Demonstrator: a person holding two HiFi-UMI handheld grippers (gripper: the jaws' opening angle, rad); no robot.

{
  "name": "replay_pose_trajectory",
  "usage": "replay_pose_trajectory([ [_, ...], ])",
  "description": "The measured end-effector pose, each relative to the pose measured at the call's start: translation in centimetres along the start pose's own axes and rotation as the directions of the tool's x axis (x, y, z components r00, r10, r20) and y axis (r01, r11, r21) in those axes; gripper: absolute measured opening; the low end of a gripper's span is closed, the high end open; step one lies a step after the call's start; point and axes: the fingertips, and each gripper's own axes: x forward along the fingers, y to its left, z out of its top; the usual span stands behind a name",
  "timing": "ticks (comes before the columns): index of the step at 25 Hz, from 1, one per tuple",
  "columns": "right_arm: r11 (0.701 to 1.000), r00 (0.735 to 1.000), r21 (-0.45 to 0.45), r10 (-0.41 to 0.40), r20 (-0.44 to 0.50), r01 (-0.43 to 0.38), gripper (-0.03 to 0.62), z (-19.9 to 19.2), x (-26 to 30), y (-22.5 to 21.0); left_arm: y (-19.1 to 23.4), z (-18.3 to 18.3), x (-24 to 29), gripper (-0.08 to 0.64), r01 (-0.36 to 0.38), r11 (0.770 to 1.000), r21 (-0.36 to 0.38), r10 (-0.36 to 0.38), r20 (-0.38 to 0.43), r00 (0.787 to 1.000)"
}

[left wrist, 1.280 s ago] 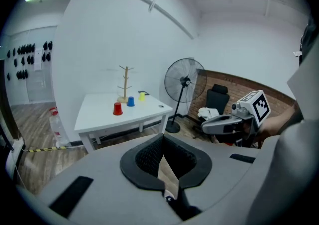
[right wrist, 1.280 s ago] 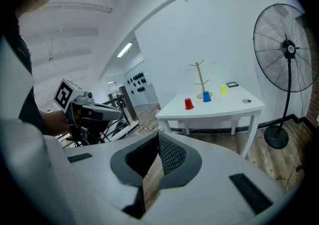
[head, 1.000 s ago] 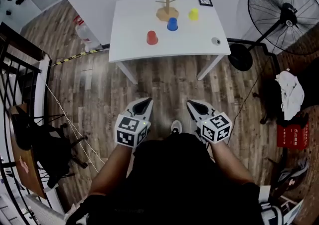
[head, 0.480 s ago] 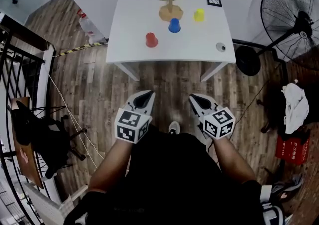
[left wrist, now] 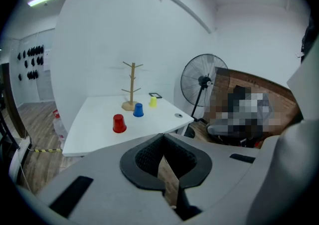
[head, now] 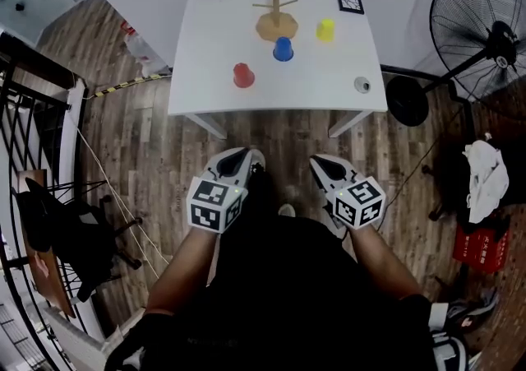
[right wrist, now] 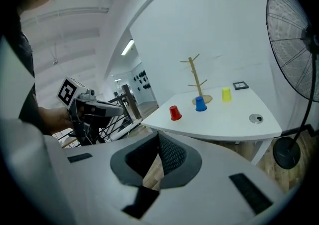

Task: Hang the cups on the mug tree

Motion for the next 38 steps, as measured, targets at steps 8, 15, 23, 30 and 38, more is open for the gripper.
replay_pose_trajectory([
  [8,1.0,1.0,-0.012,-0.025,-0.013,0.025,0.006,2.7,3.7,-3.3,4.3,3.7,4.1,0.015,0.0,1.0,0.019,-0.001,0.021,1.0],
  [15,0.998,0.998,-0.038,-0.056,-0.013,0.056,0.006,7.7,8.2,-6.2,9.2,8.1,7.9,0.015,0.023,0.999,0.035,-0.024,0.039,0.999],
  [23,0.994,0.997,-0.086,-0.074,-0.027,0.071,0.006,12.6,15.0,-8.9,15.3,12.9,12.2,0.015,0.059,0.995,0.083,-0.064,0.059,0.996],
  [30,0.991,0.994,-0.071,-0.111,-0.016,0.109,0.006,15.2,19.9,-11.1,19.2,14.3,15.3,0.015,0.106,0.986,0.131,-0.112,0.041,0.993],
  [38,0.991,0.995,-0.09,-0.099,-0.021,0.097,0.006,16.6,22.0,-12.1,20.7,14.6,17.5,0.015,0.123,0.98,0.157,-0.126,0.007,0.992],
])
